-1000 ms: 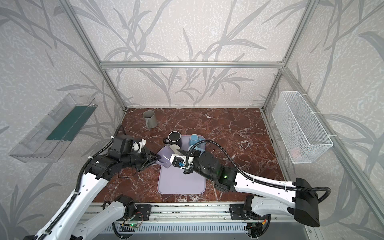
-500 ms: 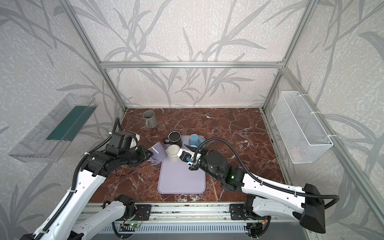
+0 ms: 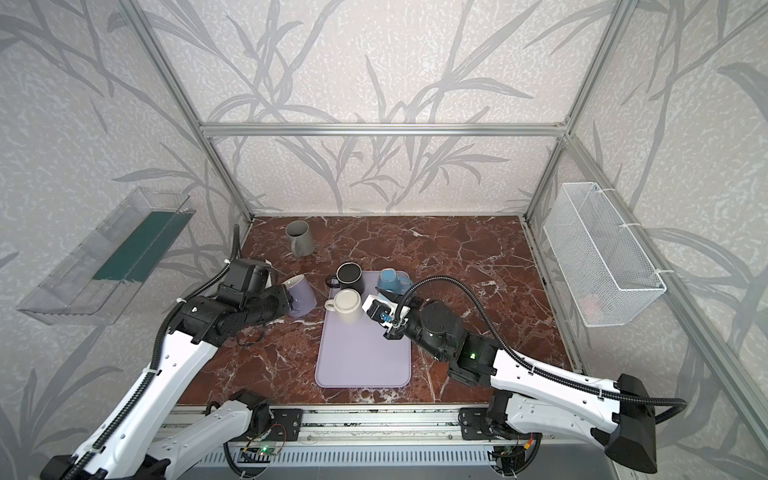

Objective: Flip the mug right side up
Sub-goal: 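Carry the lavender mug with the left gripper beyond the tray beside the grey mug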

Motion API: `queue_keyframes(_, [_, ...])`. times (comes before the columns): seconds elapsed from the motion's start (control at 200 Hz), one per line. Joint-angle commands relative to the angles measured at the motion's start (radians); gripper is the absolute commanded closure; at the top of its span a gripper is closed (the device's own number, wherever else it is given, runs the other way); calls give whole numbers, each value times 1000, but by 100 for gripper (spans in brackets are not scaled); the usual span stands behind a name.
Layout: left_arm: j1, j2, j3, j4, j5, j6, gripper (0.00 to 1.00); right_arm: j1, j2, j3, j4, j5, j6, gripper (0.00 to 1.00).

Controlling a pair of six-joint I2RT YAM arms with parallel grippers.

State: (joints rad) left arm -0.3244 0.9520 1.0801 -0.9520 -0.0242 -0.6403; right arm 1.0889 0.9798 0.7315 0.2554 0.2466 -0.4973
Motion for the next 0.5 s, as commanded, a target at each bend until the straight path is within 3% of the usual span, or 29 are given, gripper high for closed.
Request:
queue_keyframes(0.0, [7, -4, 14, 115, -115, 55, 100, -5, -29, -9, -7, 14, 14, 68])
queue_keyframes(0.17, [17, 7, -26, 196, -168, 97, 100, -9, -48, -12, -22, 15, 14, 68])
queue_keyframes(0.495, [51, 102, -75, 426, -170, 168, 100, -10, -70, -16, -48, 24, 31, 68])
